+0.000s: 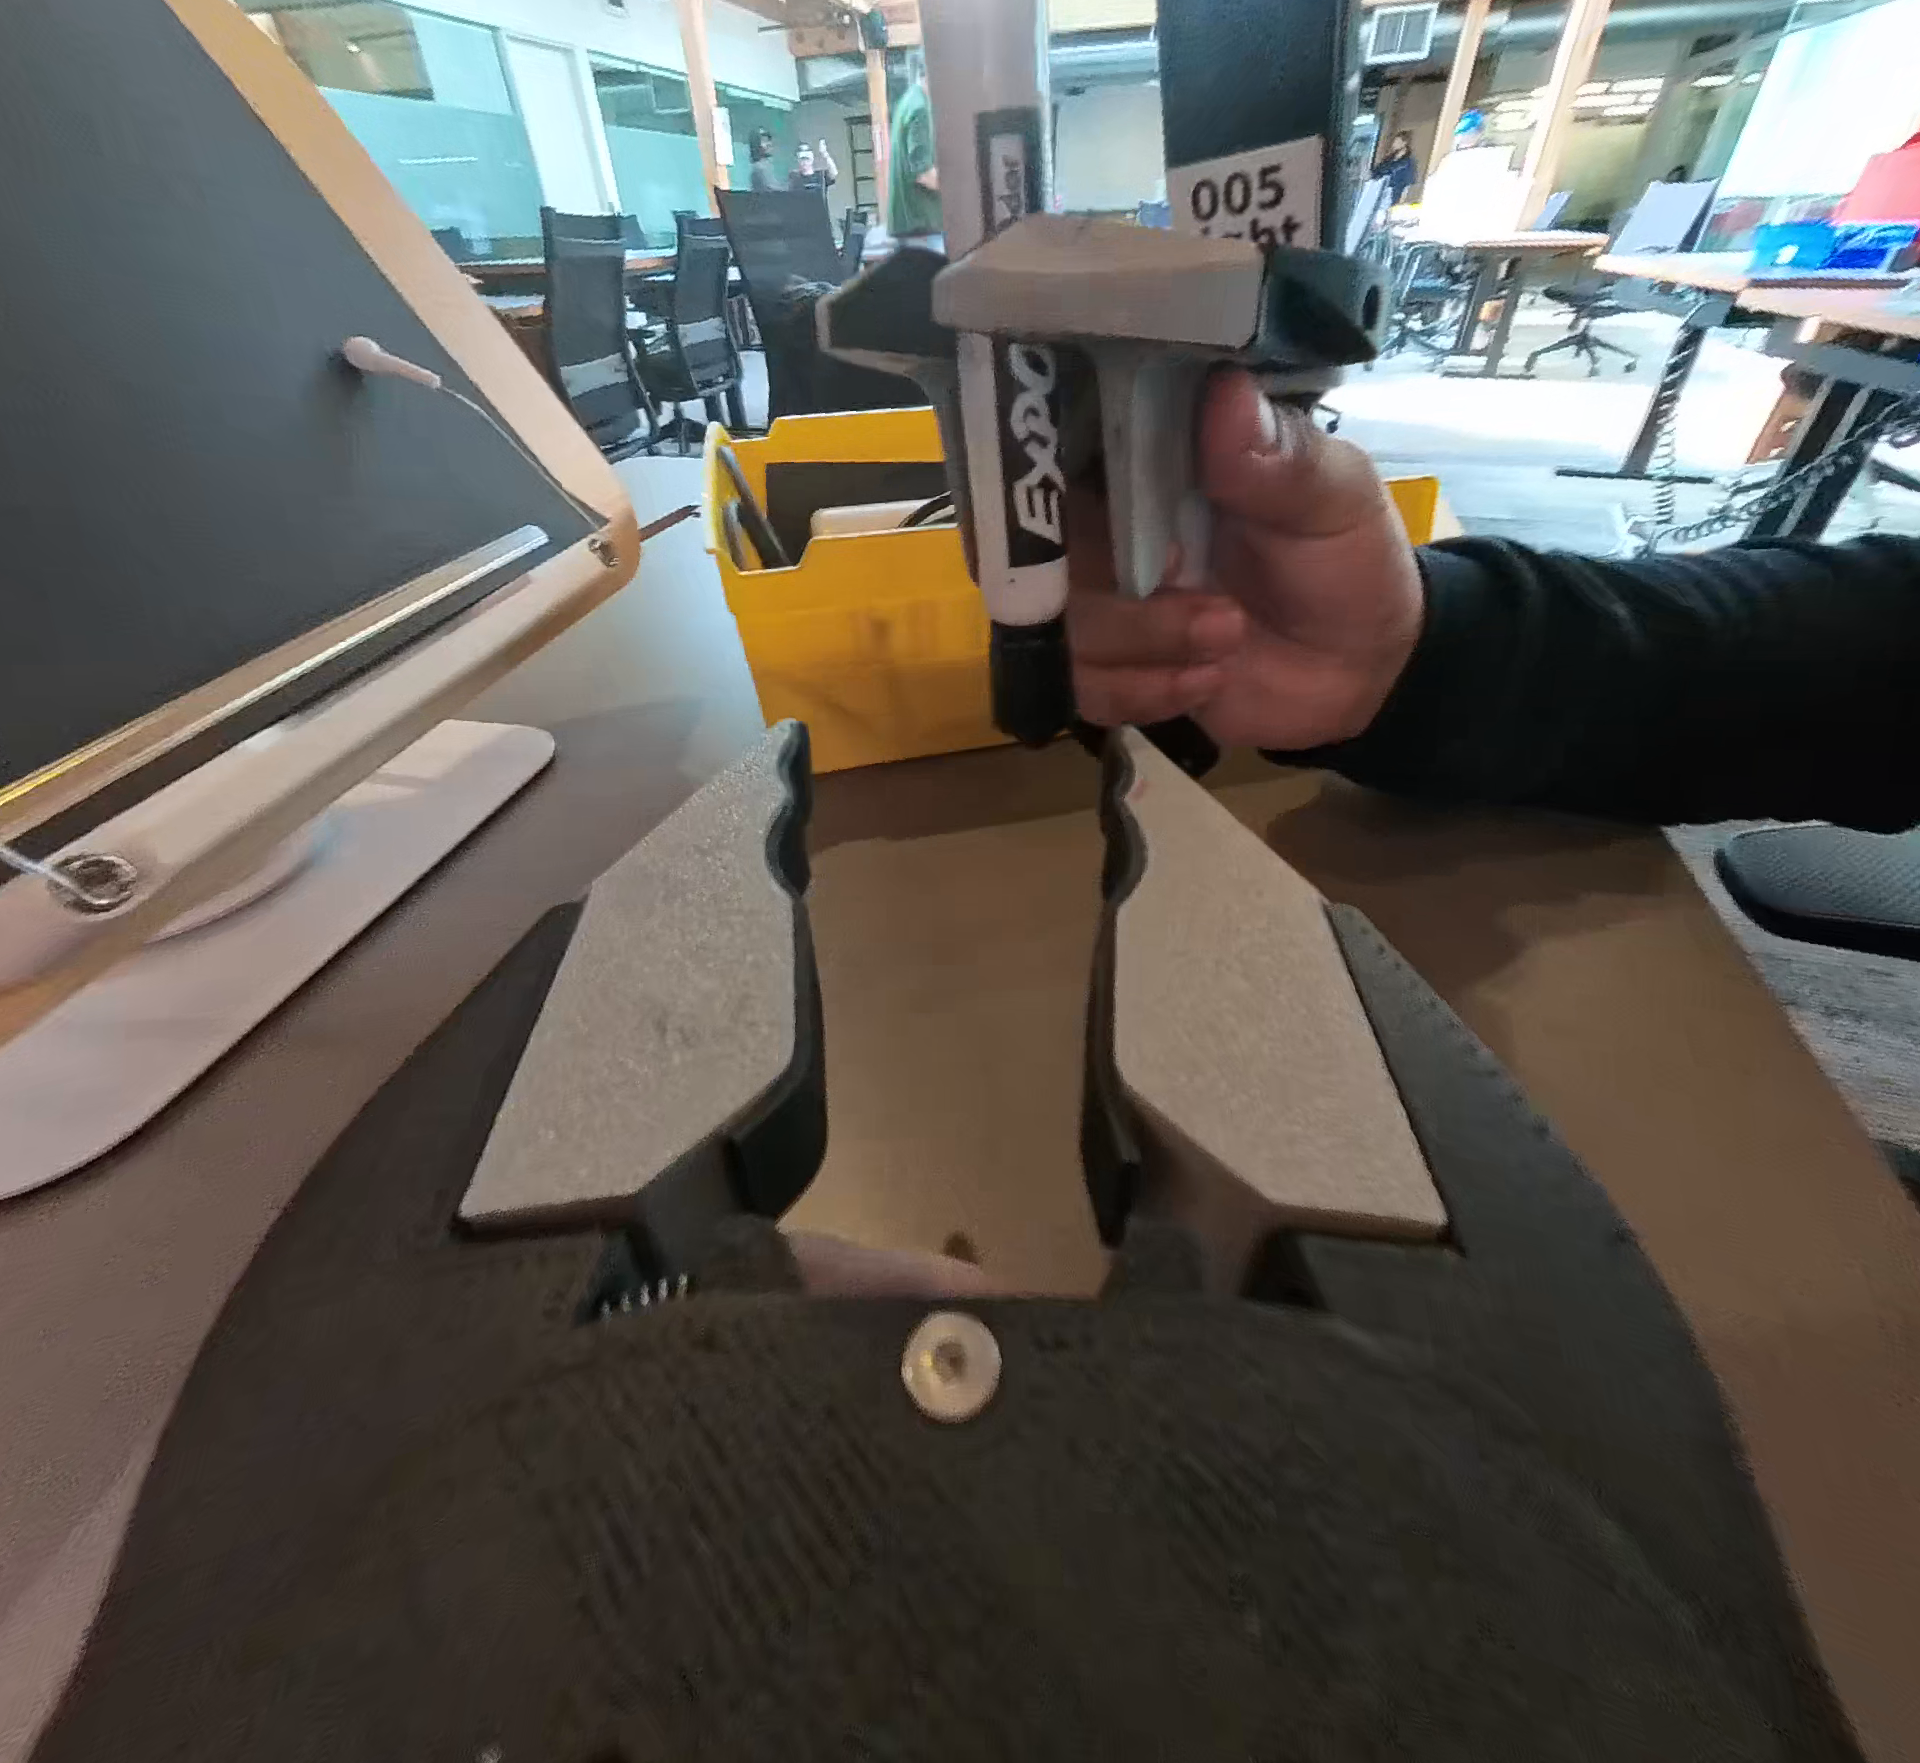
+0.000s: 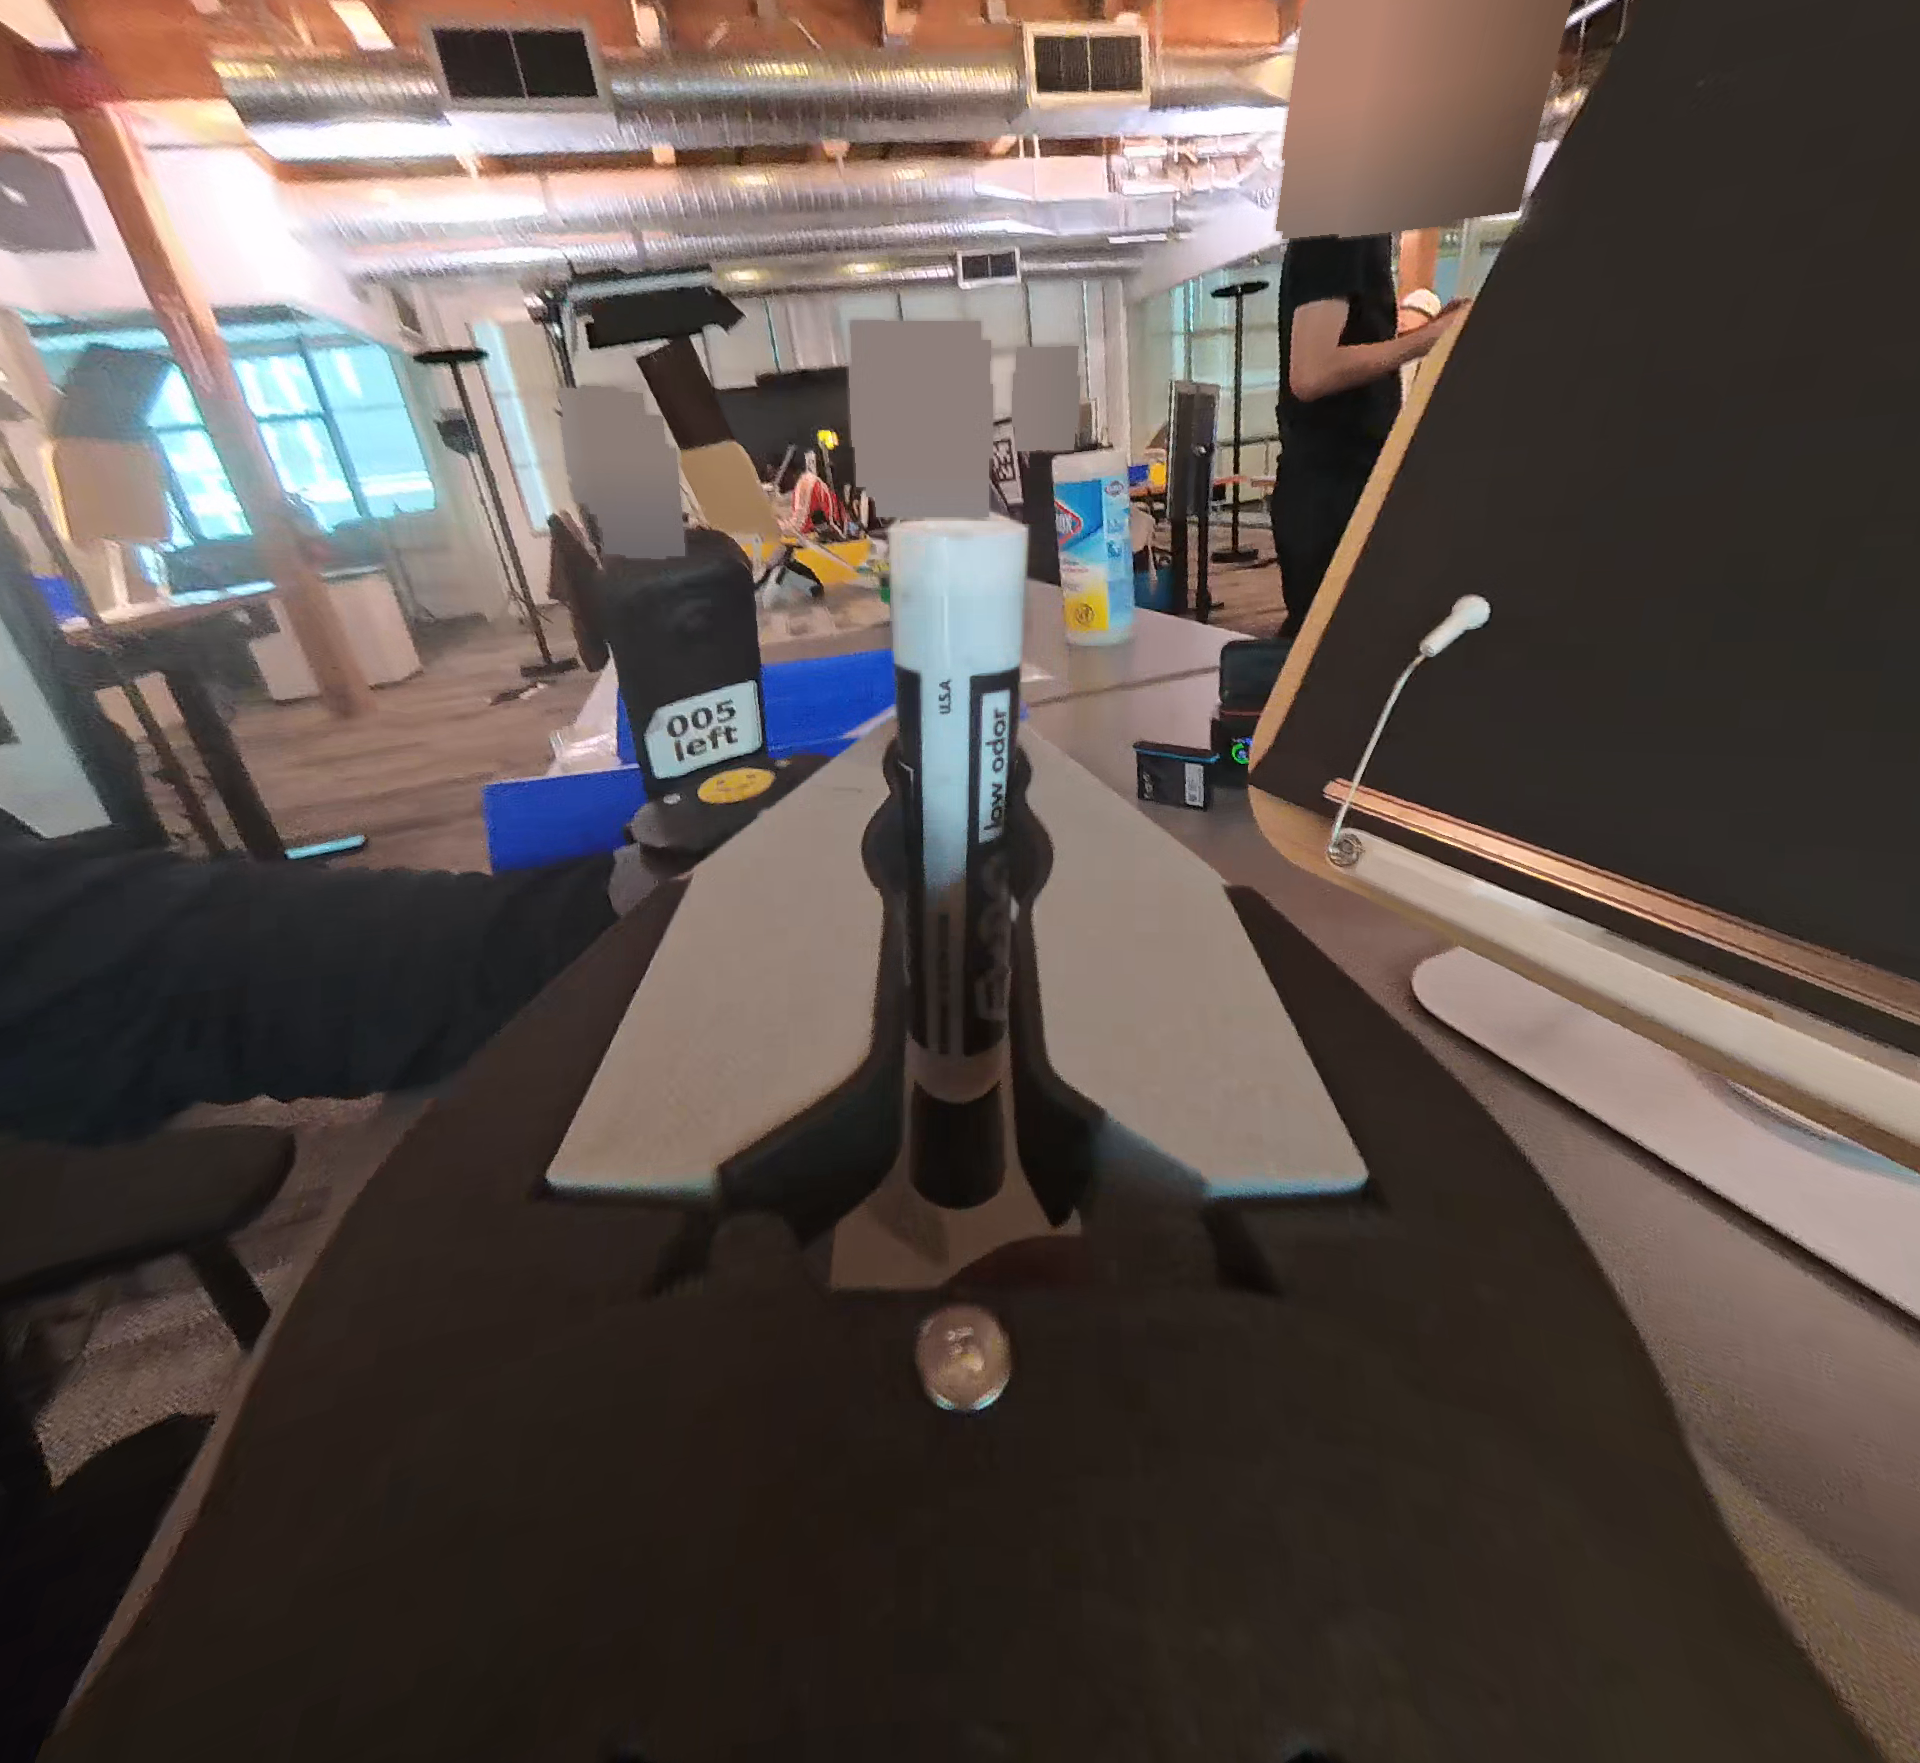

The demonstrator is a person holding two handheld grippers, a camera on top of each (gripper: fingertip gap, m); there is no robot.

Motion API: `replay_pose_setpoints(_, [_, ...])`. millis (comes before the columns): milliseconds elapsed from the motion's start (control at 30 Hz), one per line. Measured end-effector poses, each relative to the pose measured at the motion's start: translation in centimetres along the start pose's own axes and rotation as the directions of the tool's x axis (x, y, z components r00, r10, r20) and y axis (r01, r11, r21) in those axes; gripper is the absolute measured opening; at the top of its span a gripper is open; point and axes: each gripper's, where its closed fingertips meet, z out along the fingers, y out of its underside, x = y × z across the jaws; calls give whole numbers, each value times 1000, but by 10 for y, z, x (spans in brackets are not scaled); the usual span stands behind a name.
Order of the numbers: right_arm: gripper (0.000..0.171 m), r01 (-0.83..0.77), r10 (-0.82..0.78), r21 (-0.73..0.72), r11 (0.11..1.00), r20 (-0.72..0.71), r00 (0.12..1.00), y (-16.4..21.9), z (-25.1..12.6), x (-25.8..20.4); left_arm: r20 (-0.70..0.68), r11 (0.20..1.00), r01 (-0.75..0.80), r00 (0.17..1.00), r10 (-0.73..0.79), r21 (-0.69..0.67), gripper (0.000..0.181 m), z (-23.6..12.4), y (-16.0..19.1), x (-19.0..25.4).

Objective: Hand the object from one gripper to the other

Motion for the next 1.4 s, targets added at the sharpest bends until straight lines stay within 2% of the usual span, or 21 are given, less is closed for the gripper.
replay_pose_setpoints(267, [11,-69,66,65,996,51,997,0,8,-8,-64,995,81,995,-77,59,53,7,-10,15])
replay_pose_setpoints(333, [11,-78,74,55,995,72,995,4,10,-11,-40,996,63,997,-61,64,36,7,-10,12])
replay_pose_setpoints(400, [11,-76,72,48,996,73,995,6,12,-11,-79,997,44,996,-39,56,15,7,-8,17])
replay_pose_setpoints(467, [12,-52,52,5,999,76,996,10,11,-11,-20,999,-47,999,47,2,15,5,-4,8])
replay_pose_setpoints(500, [15,-39,40,-21,999,72,997,12,10,-9,53,987,-156,986,158,-32,14,2,-3,-2])
replay_pose_setpoints(600, [51,-88,101,-81,993,172,980,14,6,-19,236,849,-507,815,529,-149,15,-16,-10,-24])
replay_pose_setpoints(633, [59,-116,139,-115,987,223,965,15,4,-25,264,758,-620,711,652,-203,15,-22,-13,-27])
replay_pose_setpoints(700, [62,-143,185,-167,976,266,946,17,-1,-28,303,515,-778,425,853,-361,15,-33,-20,-37])
replay_pose_setpoints(733, [62,-148,194,-179,973,273,942,17,-4,-28,312,430,-808,320,895,-403,15,-36,-25,-39])
replay_pose_setpoints(833, [65,-183,249,-218,959,327,912,16,-13,-33,320,266,-849,123,940,-456,15,-42,-37,-37])
replay_pose_setpoints(900, [73,-226,307,-259,939,338,889,18,-17,-35,303,174,-865,27,953,-470,14,-43,-38,-35])
replay_pose_setpoints(967, [73,-270,367,-317,909,302,880,28,-16,-30,242,66,-878,-58,969,-475,14,-38,-29,-30])
replay_pose_setpoints(1033, [71,-299,417,-391,870,260,871,44,-14,-28,186,-23,-887,-122,975,-461,14,-33,-18,-22])
replay_pose_setpoints(1067, [63,-305,436,-437,846,238,868,55,-12,-28,171,-49,-888,-142,975,-456,14,-31,-14,-18])
replay_pose_setpoints(1167, [58,-254,442,-578,776,210,872,89,-10,-38,164,-90,-888,-182,970,-451,14,-25,-13,-11])
replay_pose_setpoints(1267, [26,-169,363,-626,761,195,911,106,-8,-39,134,-116,-869,-203,970,-481,14,-23,-8,-15])
replay_pose_setpoints(1333, [24,-148,335,-645,750,177,925,111,-9,-35,144,-75,-882,-160,977,-466,14,-22,-4,-16])
replay_pose_setpoints(1400, [24,-157,323,-639,753,151,934,111,-8,-29,185,19,-882,-77,980,-470,16,-22,-3,-20])
